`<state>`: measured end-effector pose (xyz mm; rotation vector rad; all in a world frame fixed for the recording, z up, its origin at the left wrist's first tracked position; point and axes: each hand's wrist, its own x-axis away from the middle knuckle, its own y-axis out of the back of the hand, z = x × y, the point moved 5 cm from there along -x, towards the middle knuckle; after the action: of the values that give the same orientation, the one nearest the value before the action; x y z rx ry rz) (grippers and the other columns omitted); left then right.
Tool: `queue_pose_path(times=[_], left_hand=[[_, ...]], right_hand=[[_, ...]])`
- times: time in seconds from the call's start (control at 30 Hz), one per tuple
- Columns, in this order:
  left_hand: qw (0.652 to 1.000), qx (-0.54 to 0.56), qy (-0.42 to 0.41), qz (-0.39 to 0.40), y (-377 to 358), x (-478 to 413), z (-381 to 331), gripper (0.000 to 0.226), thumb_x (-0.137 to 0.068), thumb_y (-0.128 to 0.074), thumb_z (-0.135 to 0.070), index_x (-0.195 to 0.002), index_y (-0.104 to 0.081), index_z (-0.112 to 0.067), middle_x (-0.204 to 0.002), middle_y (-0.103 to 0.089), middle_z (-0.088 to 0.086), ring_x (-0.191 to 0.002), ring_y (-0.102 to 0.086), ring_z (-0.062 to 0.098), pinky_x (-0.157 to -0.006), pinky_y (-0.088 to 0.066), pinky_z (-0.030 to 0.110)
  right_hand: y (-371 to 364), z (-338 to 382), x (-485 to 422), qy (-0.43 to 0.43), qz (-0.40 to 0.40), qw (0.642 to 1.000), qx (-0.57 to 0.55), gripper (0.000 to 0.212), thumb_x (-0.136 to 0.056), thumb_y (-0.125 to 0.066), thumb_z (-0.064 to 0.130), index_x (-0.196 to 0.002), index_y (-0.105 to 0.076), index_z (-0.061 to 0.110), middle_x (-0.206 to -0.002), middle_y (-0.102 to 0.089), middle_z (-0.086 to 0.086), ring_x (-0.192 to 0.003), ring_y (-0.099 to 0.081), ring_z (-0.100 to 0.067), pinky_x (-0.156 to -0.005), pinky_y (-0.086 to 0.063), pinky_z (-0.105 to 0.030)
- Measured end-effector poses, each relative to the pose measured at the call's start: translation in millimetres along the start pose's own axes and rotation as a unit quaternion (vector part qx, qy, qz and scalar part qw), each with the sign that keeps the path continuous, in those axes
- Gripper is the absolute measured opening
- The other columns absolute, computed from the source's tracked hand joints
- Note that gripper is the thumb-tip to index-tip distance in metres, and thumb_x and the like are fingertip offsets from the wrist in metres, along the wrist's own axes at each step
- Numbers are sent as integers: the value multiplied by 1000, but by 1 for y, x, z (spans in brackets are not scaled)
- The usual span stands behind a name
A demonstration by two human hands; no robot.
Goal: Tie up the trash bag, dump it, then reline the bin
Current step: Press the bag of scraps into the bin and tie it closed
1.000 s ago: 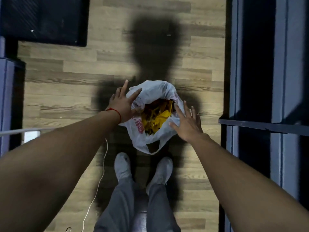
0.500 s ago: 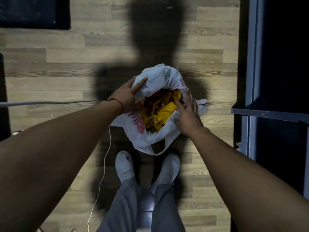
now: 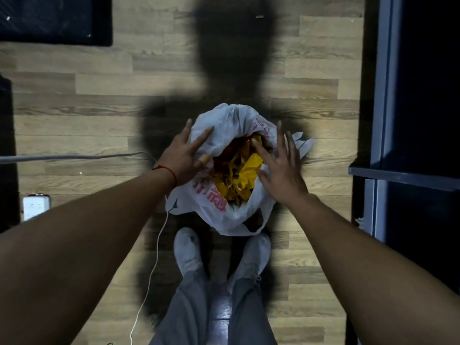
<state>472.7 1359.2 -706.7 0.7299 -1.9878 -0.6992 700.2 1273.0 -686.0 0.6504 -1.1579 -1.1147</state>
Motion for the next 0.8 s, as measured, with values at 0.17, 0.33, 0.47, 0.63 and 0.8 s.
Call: queue_pose_path(times=[0.17,0.33,0.47,0.63,0.8], left_hand=[[994,-79,-67,26,0,-21,-17,70,-92,-44,-54,-146,0,-51,-159,19,6,-146,-3,37,-111,-28,54],[993,-97,-57,43,-21,-19,-18,74,-89,-43,-61,-145,6,-52,-157,27,1,-146,2,38,-110,-28,58],[994,-102,-37,35,-26,-17,-14,74,-89,-41,-63,-144,7,-52,-157,24,-4,-145,-5,37,-107,-30,60],[998,-43,-14,40,-36,8,-8,78,-89,-42,-62,-147,9,-47,-158,20,-6,-145,-9,36,-109,-32,57],[998,-15,13,52,-41,30,-2,80,-89,-43,-61,-146,11,-47,-158,24,-6,-146,-8,37,-110,-31,55]], right_hand=[[-31,-11,65,-102,-140,975,-142,65,-97,-52,30,-154,-22,21,-161,6,-21,-151,1,-31,-118,-21,-52],[-106,-23,107,-386,43,860,-331,103,-90,-62,28,-148,23,38,-156,-30,-16,-137,-37,-41,-104,-38,-60],[-122,-15,94,-395,117,832,-371,106,-74,-61,56,-142,20,44,-144,-46,-17,-126,-50,-41,-103,-38,-61],[-89,-22,98,-417,23,812,-407,64,-91,-61,24,-143,-24,23,-125,-60,-13,-107,-60,-39,-74,-42,-34],[-45,-17,117,-399,-80,827,-388,47,-91,-60,20,-132,-37,26,-91,-62,5,-86,-63,-27,-67,-44,-31]])
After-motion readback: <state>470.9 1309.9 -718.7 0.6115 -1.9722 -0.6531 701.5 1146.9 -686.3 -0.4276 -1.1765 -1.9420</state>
